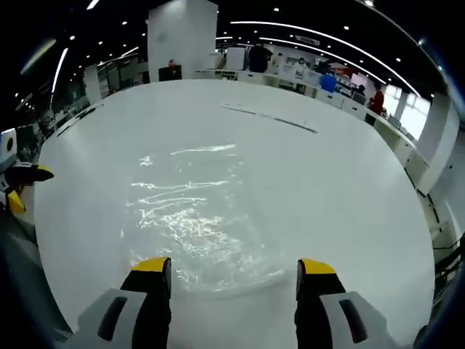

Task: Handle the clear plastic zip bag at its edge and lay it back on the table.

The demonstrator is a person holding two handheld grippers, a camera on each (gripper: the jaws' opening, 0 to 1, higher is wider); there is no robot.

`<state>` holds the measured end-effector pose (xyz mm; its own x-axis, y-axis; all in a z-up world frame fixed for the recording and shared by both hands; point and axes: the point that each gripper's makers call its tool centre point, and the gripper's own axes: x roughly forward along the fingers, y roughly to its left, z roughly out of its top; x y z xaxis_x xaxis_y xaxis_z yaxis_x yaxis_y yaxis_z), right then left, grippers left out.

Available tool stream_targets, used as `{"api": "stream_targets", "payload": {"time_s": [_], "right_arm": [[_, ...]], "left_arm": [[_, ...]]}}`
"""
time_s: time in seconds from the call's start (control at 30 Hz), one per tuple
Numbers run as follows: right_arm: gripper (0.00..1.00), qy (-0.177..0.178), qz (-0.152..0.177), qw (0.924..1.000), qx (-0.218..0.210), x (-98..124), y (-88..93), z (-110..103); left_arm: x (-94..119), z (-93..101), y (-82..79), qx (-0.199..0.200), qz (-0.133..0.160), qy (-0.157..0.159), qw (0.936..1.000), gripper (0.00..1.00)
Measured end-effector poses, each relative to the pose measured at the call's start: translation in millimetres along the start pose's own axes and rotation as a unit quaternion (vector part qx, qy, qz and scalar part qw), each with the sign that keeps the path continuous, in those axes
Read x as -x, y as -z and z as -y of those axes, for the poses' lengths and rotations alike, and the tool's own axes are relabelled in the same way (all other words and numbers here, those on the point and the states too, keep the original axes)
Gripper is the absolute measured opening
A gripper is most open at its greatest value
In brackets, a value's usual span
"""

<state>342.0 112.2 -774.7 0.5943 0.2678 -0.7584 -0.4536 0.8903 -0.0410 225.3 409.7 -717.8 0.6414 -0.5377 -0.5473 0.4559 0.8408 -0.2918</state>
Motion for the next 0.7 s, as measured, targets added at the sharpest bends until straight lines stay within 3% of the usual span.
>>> {"api": "stream_targets", "payload": {"time_s": [0.23, 0.7], "right_arm": [[0.67, 0.000, 0.000, 0.9999, -0.015, 1, 7.6, -3], [0.59, -0.006, 0.018, 0.9996, -0.022, -2, 5.6, -10]], "left_arm": [[-1, 2.8, 2.9, -0.002, -0.008, 0.002, 1.0000, 0.74], [-4, 8.9, 11.3, -0.016, -0.029, 0.014, 0.9994, 0.70]]}}
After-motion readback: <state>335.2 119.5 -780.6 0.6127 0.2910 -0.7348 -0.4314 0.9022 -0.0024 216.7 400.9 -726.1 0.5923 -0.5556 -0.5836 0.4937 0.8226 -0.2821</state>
